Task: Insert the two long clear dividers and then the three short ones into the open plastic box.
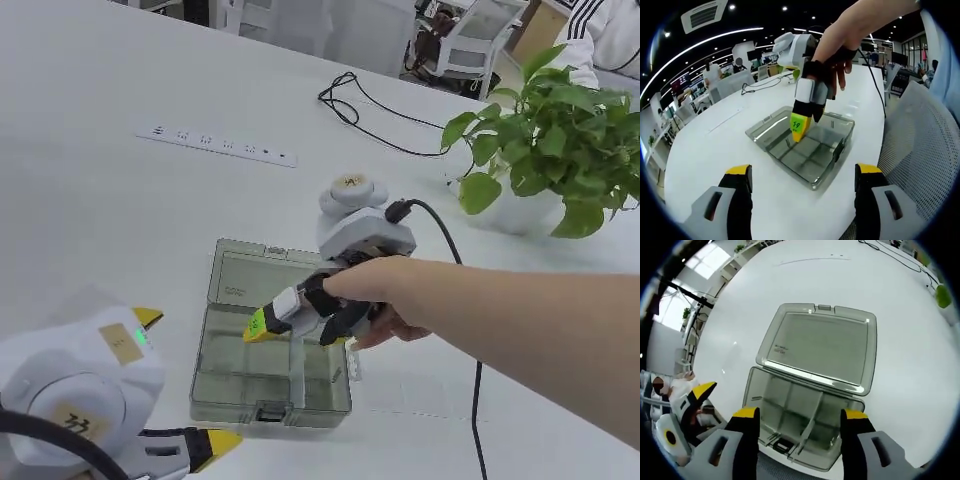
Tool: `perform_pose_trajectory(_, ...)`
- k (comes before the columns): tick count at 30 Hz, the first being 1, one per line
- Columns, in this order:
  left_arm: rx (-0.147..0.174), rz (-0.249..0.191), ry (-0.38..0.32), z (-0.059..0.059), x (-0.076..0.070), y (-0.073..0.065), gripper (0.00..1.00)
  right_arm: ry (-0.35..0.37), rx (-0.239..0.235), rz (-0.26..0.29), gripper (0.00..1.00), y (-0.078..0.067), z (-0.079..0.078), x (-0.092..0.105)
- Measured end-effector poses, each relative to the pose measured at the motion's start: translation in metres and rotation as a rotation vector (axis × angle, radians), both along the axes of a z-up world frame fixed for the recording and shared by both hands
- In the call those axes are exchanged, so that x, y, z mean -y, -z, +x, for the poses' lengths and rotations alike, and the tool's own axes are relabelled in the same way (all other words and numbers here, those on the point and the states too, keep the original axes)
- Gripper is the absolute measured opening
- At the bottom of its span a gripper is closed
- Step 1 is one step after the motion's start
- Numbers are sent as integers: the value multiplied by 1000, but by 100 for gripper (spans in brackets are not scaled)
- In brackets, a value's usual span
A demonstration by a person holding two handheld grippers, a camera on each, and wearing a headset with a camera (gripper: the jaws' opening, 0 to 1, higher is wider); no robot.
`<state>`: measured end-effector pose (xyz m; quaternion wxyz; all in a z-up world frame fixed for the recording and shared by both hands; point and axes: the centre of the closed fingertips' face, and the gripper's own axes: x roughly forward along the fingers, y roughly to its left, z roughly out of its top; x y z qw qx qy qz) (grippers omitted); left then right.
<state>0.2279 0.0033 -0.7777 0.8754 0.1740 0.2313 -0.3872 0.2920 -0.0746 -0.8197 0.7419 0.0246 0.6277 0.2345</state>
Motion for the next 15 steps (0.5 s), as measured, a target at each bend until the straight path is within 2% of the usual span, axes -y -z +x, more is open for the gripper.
perform_pose_trajectory(2,-1,0,0,0,0,0,86,5,-11,20,69,-1,-2,-2)
perform_pose_trajectory(10,-4,-7,-12,1,-1,0,86,-17,34,46,73,-8,-1,-4)
perform_pose_trajectory(13,-7,-10,-16,1,-1,0,86,5,41,82,73,-16,-1,-5)
perform_pose_trajectory(15,-7,-9,-15,1,-1,0,85,18,73,132,73,-26,2,-9)
